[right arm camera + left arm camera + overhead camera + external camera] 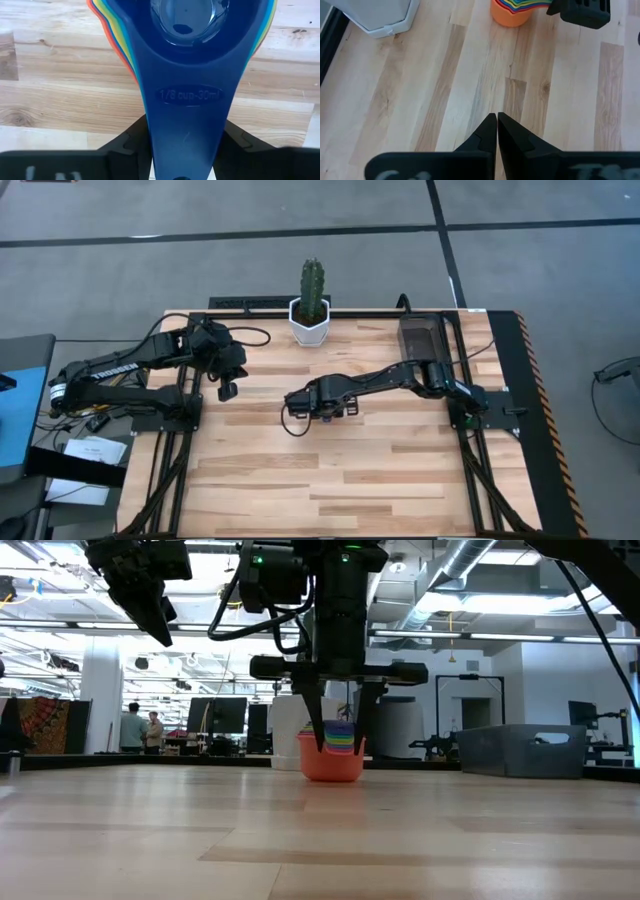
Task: Nest measuring cups in basket
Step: Put the stacked measuring cups into the black bin
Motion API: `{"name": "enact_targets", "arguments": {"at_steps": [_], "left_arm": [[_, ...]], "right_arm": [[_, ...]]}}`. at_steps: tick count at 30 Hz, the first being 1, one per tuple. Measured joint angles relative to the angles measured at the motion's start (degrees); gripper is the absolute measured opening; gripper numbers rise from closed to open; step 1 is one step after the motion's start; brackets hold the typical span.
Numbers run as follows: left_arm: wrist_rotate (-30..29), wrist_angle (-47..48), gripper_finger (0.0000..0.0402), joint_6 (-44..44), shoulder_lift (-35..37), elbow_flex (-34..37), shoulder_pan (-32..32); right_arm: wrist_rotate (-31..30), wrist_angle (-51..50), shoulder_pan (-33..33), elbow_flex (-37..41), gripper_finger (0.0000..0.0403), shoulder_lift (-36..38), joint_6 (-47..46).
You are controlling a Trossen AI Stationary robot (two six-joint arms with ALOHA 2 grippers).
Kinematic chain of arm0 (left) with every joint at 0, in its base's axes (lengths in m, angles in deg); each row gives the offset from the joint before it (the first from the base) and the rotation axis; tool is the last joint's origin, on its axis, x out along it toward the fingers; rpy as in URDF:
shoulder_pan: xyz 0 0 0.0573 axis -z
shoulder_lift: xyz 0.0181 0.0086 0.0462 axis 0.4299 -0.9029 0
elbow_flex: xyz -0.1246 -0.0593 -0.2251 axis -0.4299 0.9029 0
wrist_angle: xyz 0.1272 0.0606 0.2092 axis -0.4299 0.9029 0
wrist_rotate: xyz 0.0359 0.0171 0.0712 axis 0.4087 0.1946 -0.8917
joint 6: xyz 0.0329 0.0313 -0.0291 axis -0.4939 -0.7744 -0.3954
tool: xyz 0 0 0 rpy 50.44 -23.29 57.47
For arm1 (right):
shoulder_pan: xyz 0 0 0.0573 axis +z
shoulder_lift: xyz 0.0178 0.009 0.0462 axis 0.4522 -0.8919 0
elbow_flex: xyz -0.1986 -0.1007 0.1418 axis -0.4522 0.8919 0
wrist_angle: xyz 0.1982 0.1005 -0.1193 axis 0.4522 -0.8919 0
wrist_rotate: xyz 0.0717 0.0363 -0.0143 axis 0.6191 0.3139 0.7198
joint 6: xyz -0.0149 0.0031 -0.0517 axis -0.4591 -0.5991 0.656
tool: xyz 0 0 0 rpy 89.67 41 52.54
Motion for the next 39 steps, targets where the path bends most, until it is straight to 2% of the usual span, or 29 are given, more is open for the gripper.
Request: {"name": "enact_targets", "arguments": {"at_steps": [21,32,39], "left_arm": [[-0.11,-0.03,0.0002,-0.39,-0.24,-0.02,0.00],[-0.11,-0.03,0.0002,-0.37,-0.24,-0.02,-0.02],[-0.11,-0.03,0.0002,-0.39,-0.22,-0.02,-0.01]], "right_arm": [[-2.22,-4.26,0.07,-0.04,0.0163,2.82,0.63],[-1.27,-4.17,0.07,-0.04,0.0239,2.76,0.63],[-1.18,-4.17,-0.05,-0.04,0.0248,2.74,0.61]]}}
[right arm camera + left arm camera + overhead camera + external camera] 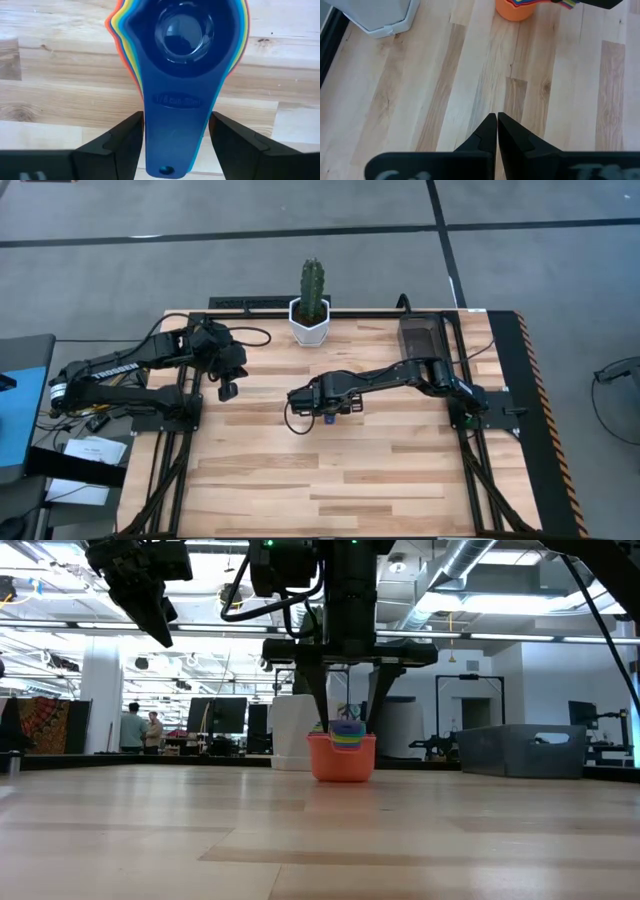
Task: Nest measuring cups in basket
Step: Put the stacked measuring cups into the black bin
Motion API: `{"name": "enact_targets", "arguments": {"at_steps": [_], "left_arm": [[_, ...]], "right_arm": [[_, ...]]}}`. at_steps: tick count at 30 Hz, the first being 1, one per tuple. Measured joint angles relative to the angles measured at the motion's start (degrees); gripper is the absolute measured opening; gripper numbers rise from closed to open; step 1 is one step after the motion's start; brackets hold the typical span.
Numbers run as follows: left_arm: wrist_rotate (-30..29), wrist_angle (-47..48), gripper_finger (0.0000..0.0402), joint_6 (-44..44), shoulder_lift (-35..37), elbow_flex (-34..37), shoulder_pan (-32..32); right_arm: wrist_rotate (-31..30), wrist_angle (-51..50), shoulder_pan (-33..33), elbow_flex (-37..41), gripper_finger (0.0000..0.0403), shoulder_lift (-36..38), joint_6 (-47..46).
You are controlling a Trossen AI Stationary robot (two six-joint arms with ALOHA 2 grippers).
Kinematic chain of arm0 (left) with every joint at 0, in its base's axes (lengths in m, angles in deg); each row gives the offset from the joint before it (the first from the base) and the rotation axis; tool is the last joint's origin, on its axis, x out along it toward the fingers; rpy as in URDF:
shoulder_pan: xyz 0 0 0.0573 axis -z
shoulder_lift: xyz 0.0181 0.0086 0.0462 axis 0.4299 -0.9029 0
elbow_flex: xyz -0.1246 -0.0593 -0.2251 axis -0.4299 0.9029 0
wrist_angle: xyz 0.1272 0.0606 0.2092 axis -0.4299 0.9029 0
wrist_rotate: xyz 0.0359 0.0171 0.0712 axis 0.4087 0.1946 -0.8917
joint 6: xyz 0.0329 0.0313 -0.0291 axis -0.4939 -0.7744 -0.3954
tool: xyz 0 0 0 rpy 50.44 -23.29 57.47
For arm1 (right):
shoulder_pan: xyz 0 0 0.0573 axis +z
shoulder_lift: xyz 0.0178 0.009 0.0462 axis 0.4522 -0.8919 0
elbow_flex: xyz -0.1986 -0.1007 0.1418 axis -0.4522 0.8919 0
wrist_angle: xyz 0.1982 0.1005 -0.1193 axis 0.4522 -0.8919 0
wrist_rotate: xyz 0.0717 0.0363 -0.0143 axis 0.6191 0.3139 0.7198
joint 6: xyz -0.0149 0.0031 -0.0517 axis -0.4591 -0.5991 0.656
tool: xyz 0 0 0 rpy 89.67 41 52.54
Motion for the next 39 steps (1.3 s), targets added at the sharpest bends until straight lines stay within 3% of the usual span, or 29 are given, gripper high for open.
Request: {"name": "enact_targets", "arguments": {"at_steps": [15,24,39], "left_arm": [[0.02,0.02,0.0002,-0.46,0.00,0.00,0.01],[0.02,0.02,0.0002,-0.46,0.00,0.00,0.01],[0.02,-0.26,0.0002,-0.66,0.00,0.00,-0.01]], "right_arm": [[4.31,6.47,-1.36,4.03,0.0250,-0.10,-0.73],[3.47,7.27,-1.60,4.20,0.0245,-0.11,-0.62],[2.81,7.10,-1.76,4.20,0.0168,-0.11,0.20]]}}
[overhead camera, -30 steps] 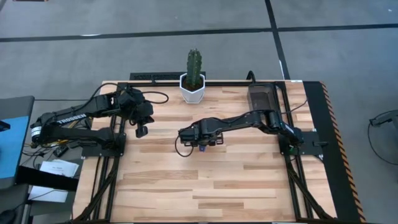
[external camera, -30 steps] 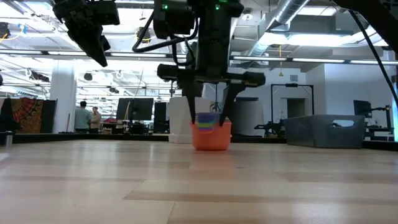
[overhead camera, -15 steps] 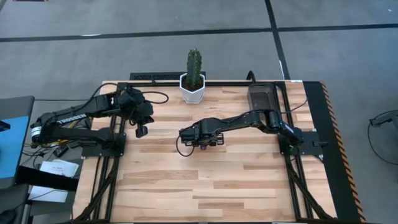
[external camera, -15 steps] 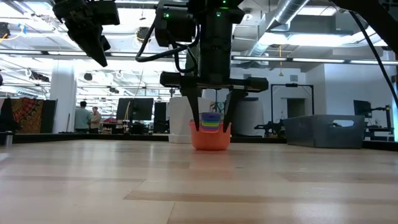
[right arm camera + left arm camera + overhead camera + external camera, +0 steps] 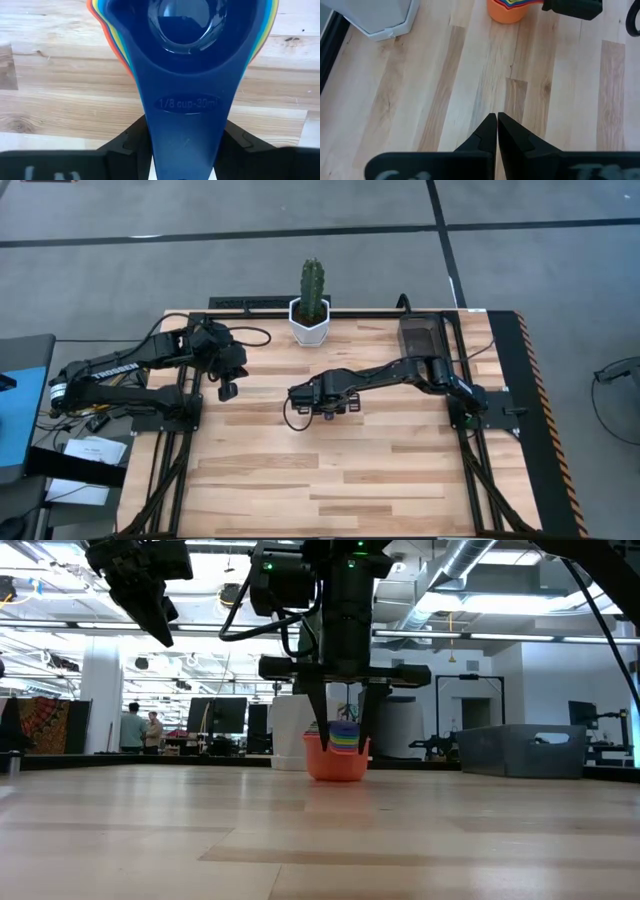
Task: Nest measuring cups in basket
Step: Put the stacked measuring cups into the black bin
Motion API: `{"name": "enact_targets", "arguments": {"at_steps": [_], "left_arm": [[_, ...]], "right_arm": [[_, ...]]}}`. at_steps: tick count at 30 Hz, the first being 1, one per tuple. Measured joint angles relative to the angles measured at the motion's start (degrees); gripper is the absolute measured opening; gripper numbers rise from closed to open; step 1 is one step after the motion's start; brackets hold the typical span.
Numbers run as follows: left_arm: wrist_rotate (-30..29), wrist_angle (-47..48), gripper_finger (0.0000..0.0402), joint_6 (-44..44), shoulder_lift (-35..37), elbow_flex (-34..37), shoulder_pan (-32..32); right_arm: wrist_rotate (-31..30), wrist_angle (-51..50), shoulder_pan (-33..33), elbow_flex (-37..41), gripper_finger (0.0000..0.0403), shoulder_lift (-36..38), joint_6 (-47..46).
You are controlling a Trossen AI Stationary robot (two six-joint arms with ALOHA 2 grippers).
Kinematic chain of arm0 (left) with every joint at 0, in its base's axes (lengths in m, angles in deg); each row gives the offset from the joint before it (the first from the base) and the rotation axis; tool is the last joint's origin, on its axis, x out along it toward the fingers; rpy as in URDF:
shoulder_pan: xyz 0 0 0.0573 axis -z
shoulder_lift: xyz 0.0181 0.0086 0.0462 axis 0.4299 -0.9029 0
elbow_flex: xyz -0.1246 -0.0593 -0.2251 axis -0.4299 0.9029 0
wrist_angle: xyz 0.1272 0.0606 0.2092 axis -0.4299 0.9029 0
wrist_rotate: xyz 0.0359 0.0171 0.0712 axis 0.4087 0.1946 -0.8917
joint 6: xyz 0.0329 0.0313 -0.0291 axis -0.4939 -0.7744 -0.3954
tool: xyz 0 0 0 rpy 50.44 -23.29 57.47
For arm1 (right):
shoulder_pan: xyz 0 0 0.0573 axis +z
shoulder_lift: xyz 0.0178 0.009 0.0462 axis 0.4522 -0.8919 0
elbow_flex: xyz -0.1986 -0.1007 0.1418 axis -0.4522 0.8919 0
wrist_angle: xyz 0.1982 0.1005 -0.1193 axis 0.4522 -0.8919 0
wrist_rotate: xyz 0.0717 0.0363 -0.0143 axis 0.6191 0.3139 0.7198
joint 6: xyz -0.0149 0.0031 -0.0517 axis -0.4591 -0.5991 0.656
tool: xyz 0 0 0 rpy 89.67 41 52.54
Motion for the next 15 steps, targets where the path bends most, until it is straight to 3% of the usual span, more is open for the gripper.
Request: {"name": "enact_targets", "arguments": {"at_steps": [15], "left_arm": [[-0.02,-0.26,0.0002,0.00,0.00,0.00,0.00]], "right_arm": [[-0.39,-0.72,0.08,0.00,0.0166,0.00,-0.18]]}}
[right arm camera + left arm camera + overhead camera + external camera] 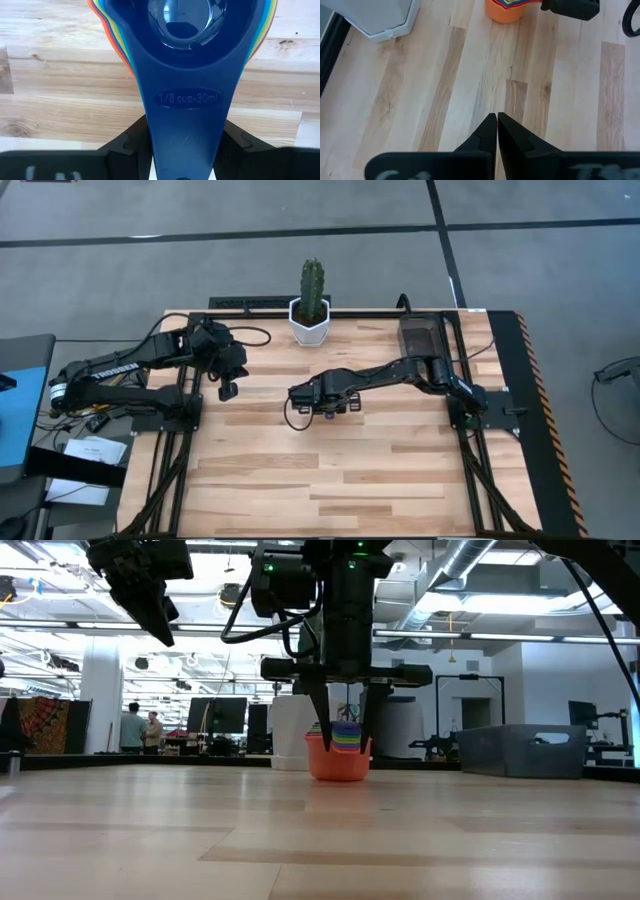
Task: Nest measuring cups in basket
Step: Put the stacked measuring cups into the black bin
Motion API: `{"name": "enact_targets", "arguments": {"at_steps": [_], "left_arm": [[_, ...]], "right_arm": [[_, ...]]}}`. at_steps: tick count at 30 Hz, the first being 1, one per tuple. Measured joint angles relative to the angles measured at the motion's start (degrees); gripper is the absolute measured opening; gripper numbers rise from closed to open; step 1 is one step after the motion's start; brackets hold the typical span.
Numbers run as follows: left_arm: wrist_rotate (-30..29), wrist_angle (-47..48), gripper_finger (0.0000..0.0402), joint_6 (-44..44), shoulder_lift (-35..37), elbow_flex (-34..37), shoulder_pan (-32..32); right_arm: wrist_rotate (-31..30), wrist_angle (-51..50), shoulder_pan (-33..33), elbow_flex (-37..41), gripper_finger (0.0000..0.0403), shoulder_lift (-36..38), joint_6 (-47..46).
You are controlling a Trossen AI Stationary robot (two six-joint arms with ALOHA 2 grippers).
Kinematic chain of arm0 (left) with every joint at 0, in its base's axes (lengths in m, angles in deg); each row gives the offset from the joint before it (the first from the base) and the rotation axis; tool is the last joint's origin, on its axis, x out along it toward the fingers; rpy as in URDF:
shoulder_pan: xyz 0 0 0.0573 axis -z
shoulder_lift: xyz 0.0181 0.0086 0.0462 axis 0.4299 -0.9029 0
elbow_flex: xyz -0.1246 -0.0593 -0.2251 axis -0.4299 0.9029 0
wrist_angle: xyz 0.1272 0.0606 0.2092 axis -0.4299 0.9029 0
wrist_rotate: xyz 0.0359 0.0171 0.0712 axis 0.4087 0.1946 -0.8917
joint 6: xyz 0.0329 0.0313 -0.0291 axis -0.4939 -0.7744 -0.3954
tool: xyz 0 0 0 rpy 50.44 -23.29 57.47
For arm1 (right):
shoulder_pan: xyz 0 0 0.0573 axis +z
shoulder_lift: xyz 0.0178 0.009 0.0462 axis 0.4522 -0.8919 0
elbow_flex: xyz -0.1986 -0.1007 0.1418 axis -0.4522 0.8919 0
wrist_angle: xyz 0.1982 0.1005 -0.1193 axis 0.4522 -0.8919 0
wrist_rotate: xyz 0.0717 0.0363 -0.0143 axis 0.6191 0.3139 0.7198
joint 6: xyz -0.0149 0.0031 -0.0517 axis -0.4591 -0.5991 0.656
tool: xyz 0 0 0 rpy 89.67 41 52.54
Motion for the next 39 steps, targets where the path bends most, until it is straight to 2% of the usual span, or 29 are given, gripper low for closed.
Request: {"name": "enact_targets", "arguments": {"at_steps": [32,39], "left_arm": [[0.00,0.08,0.0002,0.02,-0.98,0.00,0.01],[0.00,0.08,0.0002,0.07,-0.98,0.00,0.00]], "right_arm": [[-2.93,-2.65,3.85,0.00,0.0172,0.02,-3.67],[-4.70,-5.87,3.80,0.05,0.0167,2.52,-3.49]]}}
